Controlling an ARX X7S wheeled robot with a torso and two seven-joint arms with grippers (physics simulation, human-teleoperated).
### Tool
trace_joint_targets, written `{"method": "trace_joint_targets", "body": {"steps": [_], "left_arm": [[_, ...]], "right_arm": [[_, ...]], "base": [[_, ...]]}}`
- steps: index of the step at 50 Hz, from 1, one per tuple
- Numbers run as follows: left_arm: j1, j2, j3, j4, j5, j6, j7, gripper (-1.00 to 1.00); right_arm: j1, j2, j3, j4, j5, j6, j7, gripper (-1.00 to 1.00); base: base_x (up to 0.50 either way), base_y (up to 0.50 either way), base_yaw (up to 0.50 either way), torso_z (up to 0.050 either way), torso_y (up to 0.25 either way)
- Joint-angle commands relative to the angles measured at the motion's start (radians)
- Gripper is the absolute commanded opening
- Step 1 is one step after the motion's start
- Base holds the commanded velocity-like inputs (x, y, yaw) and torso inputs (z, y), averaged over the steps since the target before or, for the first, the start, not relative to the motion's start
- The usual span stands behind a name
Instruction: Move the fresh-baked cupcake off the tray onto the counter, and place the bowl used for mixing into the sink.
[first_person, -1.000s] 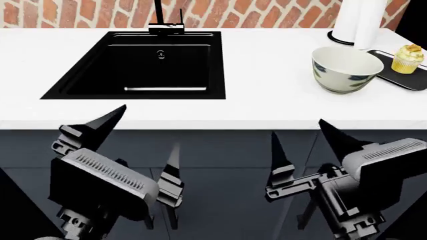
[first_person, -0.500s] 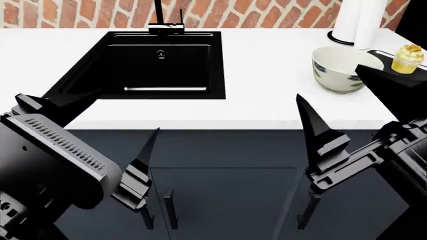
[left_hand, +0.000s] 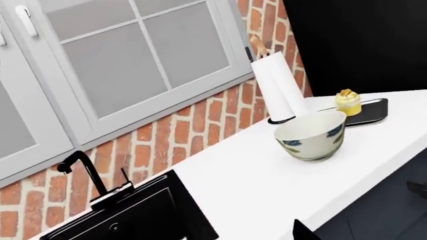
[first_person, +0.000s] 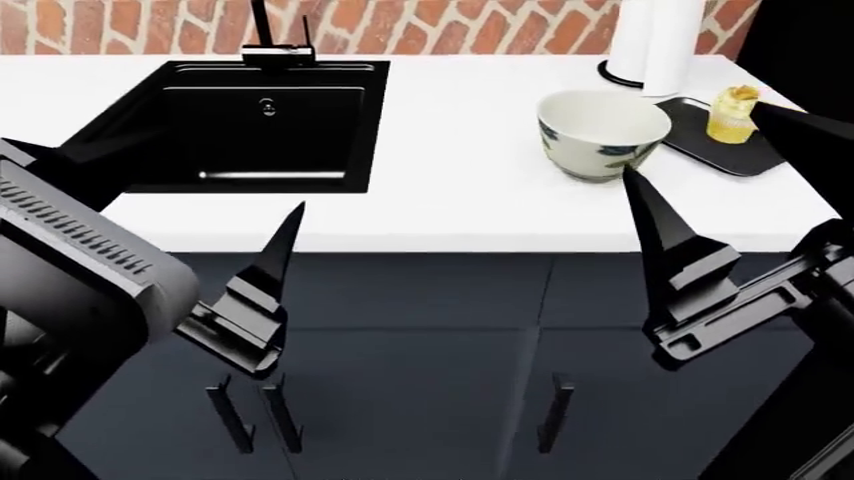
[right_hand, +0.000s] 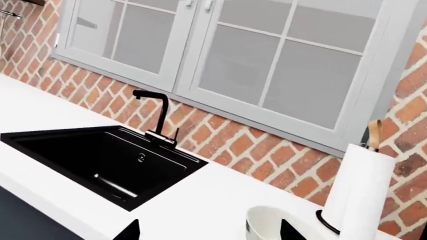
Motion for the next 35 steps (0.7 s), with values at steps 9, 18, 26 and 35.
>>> {"method": "trace_joint_targets", "body": {"steps": [9,18,26,35], "left_arm": [[-0.064,0.04,0.016,-0.026,-0.055,-0.034,-0.02,1.0],[-0.11,0.059,0.024,-0.054,-0.094,-0.059,-0.034,1.0],[-0.101,0.055,0.022,-0.049,-0.103,-0.052,-0.023,1.0],[-0.052,0.04,0.01,-0.058,-0.077,-0.017,-0.001,1.0]], "right_arm": [[0.036,-0.02,-0.042,0.007,-0.028,0.012,-0.006,1.0],[0.123,-0.041,-0.109,0.021,-0.032,0.032,0.002,1.0],[0.169,-0.065,-0.153,0.034,-0.027,0.045,0.005,1.0],[0.189,-0.082,-0.184,0.046,-0.027,0.056,0.018,1.0]], "base": [[-0.06,-0.5,0.0,0.0,0.0],[-0.06,-0.5,0.0,0.0,0.0],[-0.06,-0.5,0.0,0.0,0.0],[-0.01,-0.11,0.0,0.0,0.0]]}}
